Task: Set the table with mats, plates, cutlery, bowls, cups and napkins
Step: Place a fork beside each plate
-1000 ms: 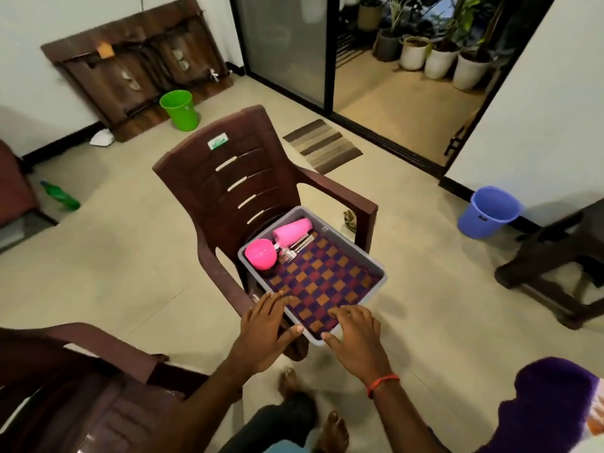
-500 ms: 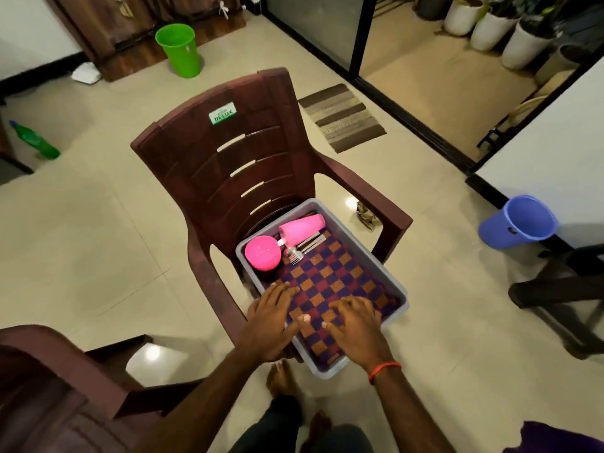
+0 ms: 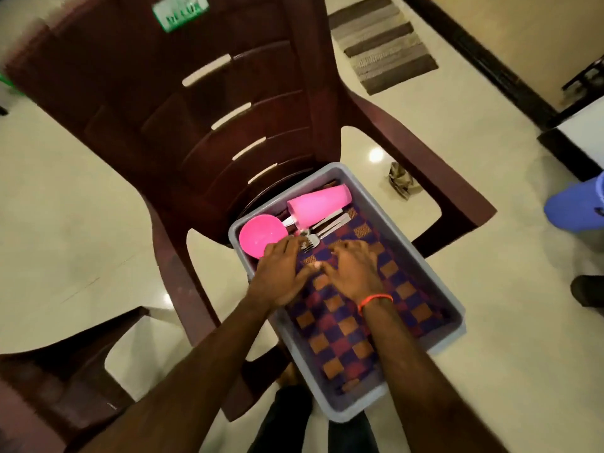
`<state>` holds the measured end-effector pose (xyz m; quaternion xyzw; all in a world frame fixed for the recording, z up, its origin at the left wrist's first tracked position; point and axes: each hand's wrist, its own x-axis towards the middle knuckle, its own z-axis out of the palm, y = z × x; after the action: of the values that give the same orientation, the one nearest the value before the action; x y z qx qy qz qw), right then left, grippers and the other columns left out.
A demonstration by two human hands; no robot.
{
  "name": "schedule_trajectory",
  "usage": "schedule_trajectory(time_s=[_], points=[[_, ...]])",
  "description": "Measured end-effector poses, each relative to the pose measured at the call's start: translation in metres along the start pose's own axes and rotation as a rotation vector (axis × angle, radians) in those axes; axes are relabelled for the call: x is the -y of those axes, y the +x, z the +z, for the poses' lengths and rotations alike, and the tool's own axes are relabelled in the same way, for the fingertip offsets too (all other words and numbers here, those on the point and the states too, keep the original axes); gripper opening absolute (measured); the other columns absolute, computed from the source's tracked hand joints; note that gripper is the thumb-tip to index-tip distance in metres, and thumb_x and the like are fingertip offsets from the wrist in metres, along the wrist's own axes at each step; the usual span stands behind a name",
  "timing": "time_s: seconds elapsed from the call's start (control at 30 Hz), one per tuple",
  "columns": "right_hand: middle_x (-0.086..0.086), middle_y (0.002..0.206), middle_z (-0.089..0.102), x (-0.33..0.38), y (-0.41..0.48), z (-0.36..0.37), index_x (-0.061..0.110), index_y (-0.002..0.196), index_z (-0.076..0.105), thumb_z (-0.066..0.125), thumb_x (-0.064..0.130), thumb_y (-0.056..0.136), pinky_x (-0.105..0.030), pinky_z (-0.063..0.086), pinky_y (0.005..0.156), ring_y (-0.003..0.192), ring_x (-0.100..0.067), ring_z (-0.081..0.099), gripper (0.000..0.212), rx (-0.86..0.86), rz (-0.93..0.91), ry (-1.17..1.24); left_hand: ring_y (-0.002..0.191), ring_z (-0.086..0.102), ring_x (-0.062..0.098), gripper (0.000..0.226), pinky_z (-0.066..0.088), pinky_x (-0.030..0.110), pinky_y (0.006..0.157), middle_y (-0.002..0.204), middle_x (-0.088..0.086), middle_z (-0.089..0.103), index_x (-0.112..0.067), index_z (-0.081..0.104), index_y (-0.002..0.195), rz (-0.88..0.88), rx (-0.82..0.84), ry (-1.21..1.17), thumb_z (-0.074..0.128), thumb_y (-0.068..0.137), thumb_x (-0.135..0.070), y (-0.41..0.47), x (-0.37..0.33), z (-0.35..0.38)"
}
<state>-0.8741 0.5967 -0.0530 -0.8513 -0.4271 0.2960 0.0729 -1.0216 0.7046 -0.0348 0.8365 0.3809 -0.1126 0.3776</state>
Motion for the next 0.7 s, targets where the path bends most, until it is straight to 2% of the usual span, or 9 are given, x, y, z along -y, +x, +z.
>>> schedule_trajectory(time_s=[0.1, 0.23, 0.33, 0.43, 0.53, 0.57, 0.6, 0.67, 0.7], points=[[-0.008, 0.135, 0.056, -0.012, 0.043, 0.027, 0.014, 0.128, 0.06, 0.061, 0.043, 0.096, -0.049, 0.042, 0.101, 0.131, -0.03, 0.042, 0.043, -0.008, -0.04, -0.057, 0.138, 0.044, 0.026, 0.066, 0.038, 0.044, 0.113, 0.15, 0.005, 0.049, -0.019, 0.042, 0.15, -0.021, -0.063, -0.115, 0.062, 0.096, -0.052, 0.037, 0.007, 0.011], [-0.011, 0.137, 0.054, -0.029, 0.088, 0.055, 0.008, 0.133, 0.055, 0.064, 0.017, 0.088, -0.05, 0.048, 0.096, 0.131, -0.032, 0.043, 0.046, -0.036, -0.119, -0.111, 0.142, 0.04, 0.022, 0.07, 0.037, 0.038, 0.113, 0.157, 0.005, 0.042, -0.017, 0.037, 0.155, -0.051, -0.172, -0.157, 0.068, 0.096, -0.039, 0.086, 0.006, 0.02], [-0.007, 0.125, 0.06, -0.036, 0.108, 0.069, 0.012, 0.122, 0.062, 0.062, 0.016, 0.089, -0.045, 0.049, 0.087, 0.124, -0.029, 0.049, 0.034, -0.107, -0.203, -0.205, 0.138, 0.044, 0.028, 0.067, 0.039, 0.04, 0.112, 0.153, 0.009, 0.047, -0.015, 0.04, 0.152, -0.135, -0.226, -0.172, 0.07, 0.095, -0.031, 0.115, 0.001, 0.021], [-0.005, 0.113, 0.061, -0.045, 0.114, 0.076, 0.017, 0.112, 0.065, 0.056, 0.02, 0.094, -0.043, 0.044, 0.086, 0.112, -0.028, 0.053, 0.02, -0.15, -0.286, -0.347, 0.115, 0.062, 0.036, 0.059, 0.053, 0.048, 0.099, 0.138, 0.016, 0.057, -0.02, 0.046, 0.144, -0.248, -0.253, -0.243, 0.072, 0.092, -0.028, 0.136, -0.002, 0.025], [-0.006, 0.1, 0.06, -0.054, 0.109, 0.078, 0.016, 0.104, 0.063, 0.05, 0.017, 0.097, -0.044, 0.043, 0.083, 0.096, -0.029, 0.053, 0.015, -0.202, -0.368, -0.397, 0.081, 0.073, 0.035, 0.046, 0.064, 0.048, 0.071, 0.126, 0.014, 0.061, -0.03, 0.049, 0.127, -0.345, -0.316, -0.404, 0.074, 0.089, -0.023, 0.148, -0.003, 0.028], [-0.007, 0.097, 0.059, -0.055, 0.105, 0.079, 0.014, 0.102, 0.063, 0.048, 0.015, 0.098, -0.043, 0.043, 0.082, 0.093, -0.029, 0.053, 0.015, -0.21, -0.375, -0.402, 0.075, 0.073, 0.032, 0.042, 0.064, 0.046, 0.066, 0.124, 0.011, 0.061, -0.031, 0.051, 0.122, -0.375, -0.351, -0.46, 0.075, 0.089, -0.02, 0.149, -0.004, 0.028], [-0.009, 0.094, 0.059, -0.057, 0.1, 0.079, 0.013, 0.101, 0.062, 0.046, 0.014, 0.098, -0.043, 0.044, 0.08, 0.091, -0.03, 0.053, 0.016, -0.209, -0.371, -0.408, 0.078, 0.073, 0.03, 0.039, 0.064, 0.045, 0.069, 0.123, 0.008, 0.061, -0.031, 0.054, 0.118, -0.39, -0.393, -0.495, 0.076, 0.089, -0.017, 0.15, -0.005, 0.029], [-0.011, 0.092, 0.058, -0.06, 0.089, 0.08, 0.011, 0.096, 0.06, 0.047, 0.014, 0.099, -0.042, 0.045, 0.077, 0.088, -0.029, 0.053, 0.013, -0.175, -0.335, -0.427, 0.096, 0.065, 0.024, 0.037, 0.059, 0.041, 0.087, 0.121, 0.001, 0.061, -0.028, 0.058, 0.116, -0.38, -0.443, -0.515, 0.077, 0.088, -0.012, 0.147, -0.007, 0.032], [-0.01, 0.091, 0.057, -0.062, 0.083, 0.081, 0.012, 0.095, 0.059, 0.048, 0.015, 0.099, -0.042, 0.045, 0.076, 0.087, -0.029, 0.052, 0.012, -0.149, -0.315, -0.43, 0.1, 0.06, 0.022, 0.037, 0.055, 0.039, 0.091, 0.121, 0.0, 0.061, -0.026, 0.059, 0.117, -0.376, -0.441, -0.515, 0.076, 0.088, -0.011, 0.143, -0.007, 0.035]])
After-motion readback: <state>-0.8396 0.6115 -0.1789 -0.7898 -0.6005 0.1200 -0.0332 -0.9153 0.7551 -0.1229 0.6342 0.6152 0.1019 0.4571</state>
